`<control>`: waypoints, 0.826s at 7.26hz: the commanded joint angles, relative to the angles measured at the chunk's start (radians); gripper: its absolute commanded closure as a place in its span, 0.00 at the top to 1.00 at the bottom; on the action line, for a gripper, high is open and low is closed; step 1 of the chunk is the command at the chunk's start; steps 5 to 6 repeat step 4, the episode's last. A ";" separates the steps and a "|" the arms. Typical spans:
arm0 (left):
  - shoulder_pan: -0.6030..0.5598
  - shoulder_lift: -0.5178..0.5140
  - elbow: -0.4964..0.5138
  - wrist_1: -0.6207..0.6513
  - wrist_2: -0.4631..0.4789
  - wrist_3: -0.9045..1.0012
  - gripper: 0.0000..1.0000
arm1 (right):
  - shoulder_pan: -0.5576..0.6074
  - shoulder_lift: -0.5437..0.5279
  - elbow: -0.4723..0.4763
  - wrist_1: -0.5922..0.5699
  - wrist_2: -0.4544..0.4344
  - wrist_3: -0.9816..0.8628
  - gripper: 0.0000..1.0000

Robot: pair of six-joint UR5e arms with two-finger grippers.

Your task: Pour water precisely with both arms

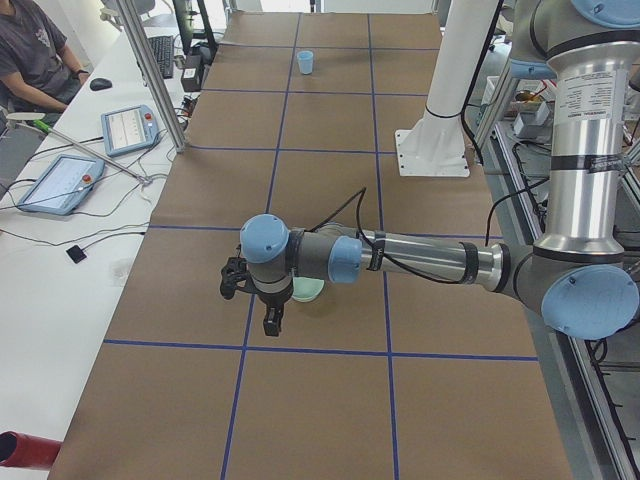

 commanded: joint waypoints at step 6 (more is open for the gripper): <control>0.000 -0.003 0.008 0.000 0.003 0.000 1.00 | 0.000 -0.001 0.000 -0.002 -0.001 0.001 1.00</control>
